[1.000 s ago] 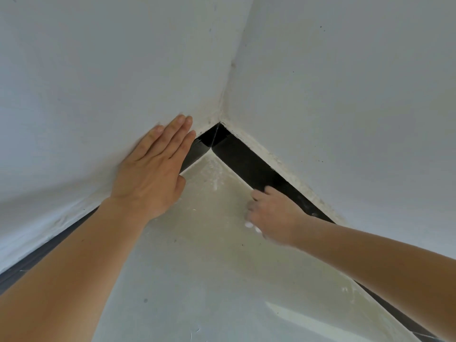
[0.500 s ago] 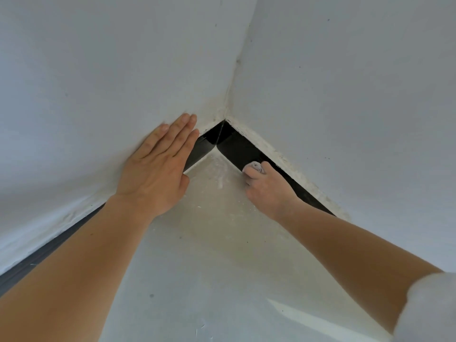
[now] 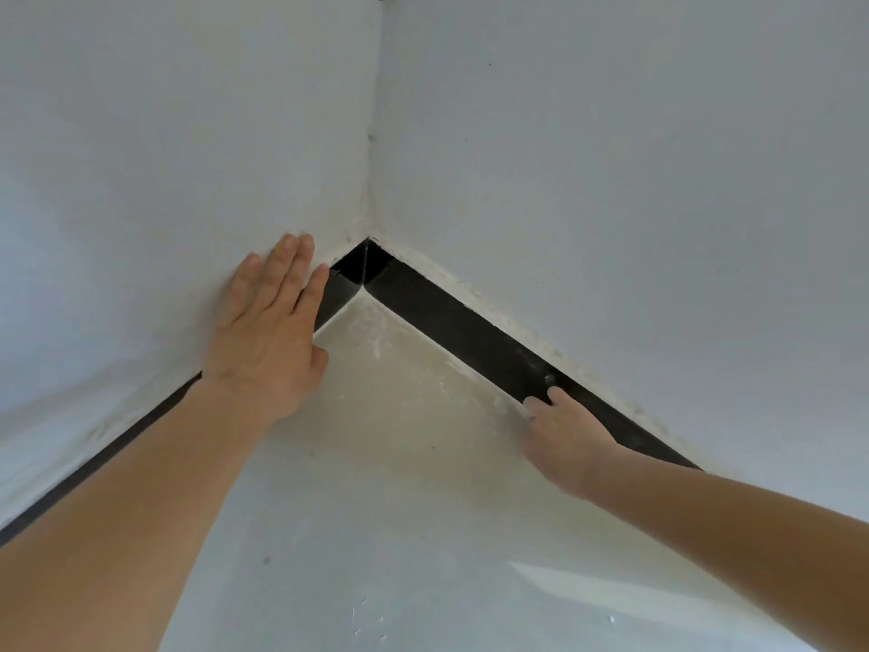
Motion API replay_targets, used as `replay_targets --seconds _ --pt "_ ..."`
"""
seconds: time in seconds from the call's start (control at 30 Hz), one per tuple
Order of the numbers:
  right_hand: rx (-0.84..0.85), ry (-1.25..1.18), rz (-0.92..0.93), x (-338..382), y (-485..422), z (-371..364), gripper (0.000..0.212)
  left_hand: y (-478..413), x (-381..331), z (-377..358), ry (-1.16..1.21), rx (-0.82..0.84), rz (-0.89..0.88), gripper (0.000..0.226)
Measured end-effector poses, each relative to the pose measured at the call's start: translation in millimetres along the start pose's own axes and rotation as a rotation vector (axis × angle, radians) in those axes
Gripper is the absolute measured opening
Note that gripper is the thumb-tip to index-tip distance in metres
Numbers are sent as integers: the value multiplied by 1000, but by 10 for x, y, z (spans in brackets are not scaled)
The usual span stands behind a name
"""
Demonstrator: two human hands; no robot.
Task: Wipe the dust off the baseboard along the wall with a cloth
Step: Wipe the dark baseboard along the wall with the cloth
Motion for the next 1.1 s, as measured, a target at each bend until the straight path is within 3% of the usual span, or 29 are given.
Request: replay_targets --seconds 0.13,0.23,0.37,0.43,0.63,0.77,1.1 --pt "-339 132 -36 -135 -257 266 10 -38 -374 64 114 6 -57 78" --pt "-399 224 -120 -281 -462 316 11 -59 -698 61 186 51 -196 76" --pt "-435 308 -152 -338 -298 57 45 -92 -1118 -42 275 -20 -306 79" --pt "-476 334 -176 -297 -183 -102 39 -91 -1252 -117 280 -110 -360 84" --pt "-398 289 -216 -159 143 -515 12 -143 -1417 -255 232 -162 -438 87" --pt "-325 279 -253 -42 451 -710 27 -174 -1436 -261 231 -64 -425 85" --pt "-336 -23 -83 269 212 -108 9 -402 -1119 -93 288 32 -601 89"
Point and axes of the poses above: each hand's wrist, its own y-axis away from the middle knuckle, its own z-axis out of the back of the hand, x = y × z, the point moved 1 cm from there along -y, towards the middle knuckle, and after that the axes turned 1 degree about y, right-handed, at the moved point
